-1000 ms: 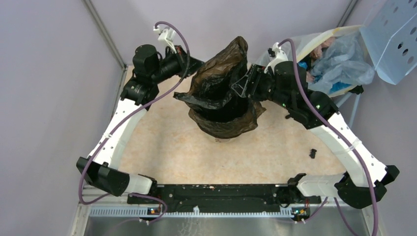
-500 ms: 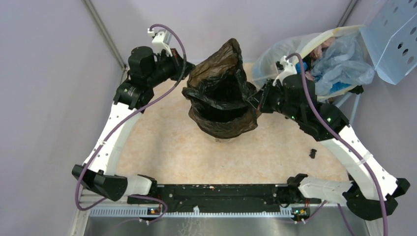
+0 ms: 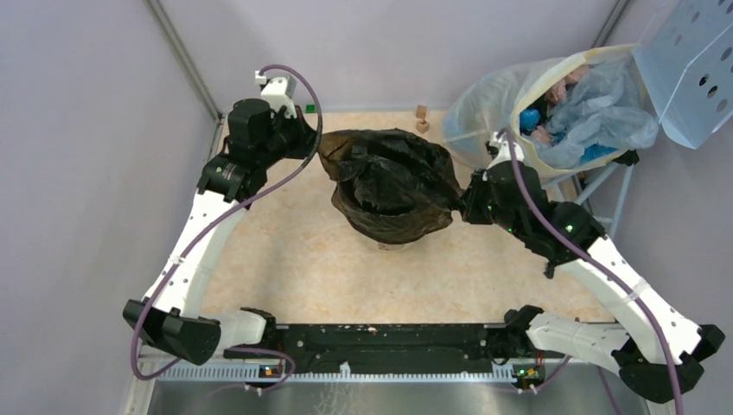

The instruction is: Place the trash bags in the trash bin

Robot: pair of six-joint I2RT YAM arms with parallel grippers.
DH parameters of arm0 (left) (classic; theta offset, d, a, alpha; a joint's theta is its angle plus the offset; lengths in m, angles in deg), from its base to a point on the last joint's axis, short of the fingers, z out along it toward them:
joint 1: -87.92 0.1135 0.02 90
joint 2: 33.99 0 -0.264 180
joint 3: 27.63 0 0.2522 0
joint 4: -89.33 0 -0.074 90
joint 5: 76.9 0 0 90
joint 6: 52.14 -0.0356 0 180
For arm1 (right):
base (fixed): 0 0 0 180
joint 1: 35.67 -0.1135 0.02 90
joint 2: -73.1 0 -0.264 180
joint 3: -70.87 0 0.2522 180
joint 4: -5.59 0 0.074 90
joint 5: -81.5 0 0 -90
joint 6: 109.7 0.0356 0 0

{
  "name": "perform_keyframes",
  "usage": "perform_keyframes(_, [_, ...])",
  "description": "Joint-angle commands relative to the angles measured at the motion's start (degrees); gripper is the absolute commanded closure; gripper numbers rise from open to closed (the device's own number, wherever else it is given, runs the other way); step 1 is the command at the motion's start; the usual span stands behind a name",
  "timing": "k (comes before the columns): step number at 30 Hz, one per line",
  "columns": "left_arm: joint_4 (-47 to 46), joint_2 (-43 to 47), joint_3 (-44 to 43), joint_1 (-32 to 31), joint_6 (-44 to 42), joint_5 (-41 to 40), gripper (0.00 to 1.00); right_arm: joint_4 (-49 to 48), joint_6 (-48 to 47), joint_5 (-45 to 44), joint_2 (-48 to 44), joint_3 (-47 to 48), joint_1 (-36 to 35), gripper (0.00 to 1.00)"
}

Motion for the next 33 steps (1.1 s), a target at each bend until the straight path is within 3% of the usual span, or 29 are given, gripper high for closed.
perform_keyframes(1, [-0.99,-2.13,1.11,0.31,-2.36,-5.55,1.00,-2.49,-1.74,-4.56,1.65,-3.81,-0.11,1.00])
perform_keyframes(9, [-4.87,-2.70,6.67,0.46,-2.09,-9.31,1.00,-7.87,-4.56,-6.64,1.77,-9.13,3.82,1.00])
perform_keyframes(17, [-8.72,-4.46,6.15,1.62,-2.64,-11.06,1.00,-12.82,-9.42,-10.33,0.18,-7.04,6.08,1.00])
perform_keyframes(21, [-10.25,-4.26,4.42,1.63,-2.64,-5.50,1.00,-17.02,-16.48,3.62,-2.49,-6.77,6.07,0.58])
perform_keyframes(25, [-9.75,-2.40,4.34,1.63,-1.57,-3.62,0.68,-16.97,-18.78,13.09,-2.62,-4.02,6.07,0.43])
perform_keyframes(33, [-6.17,4.97,4.94,1.63,2.23,1.83,0.25,-11.54,-19.32,27.65,3.74,3.57,6.07,0.30])
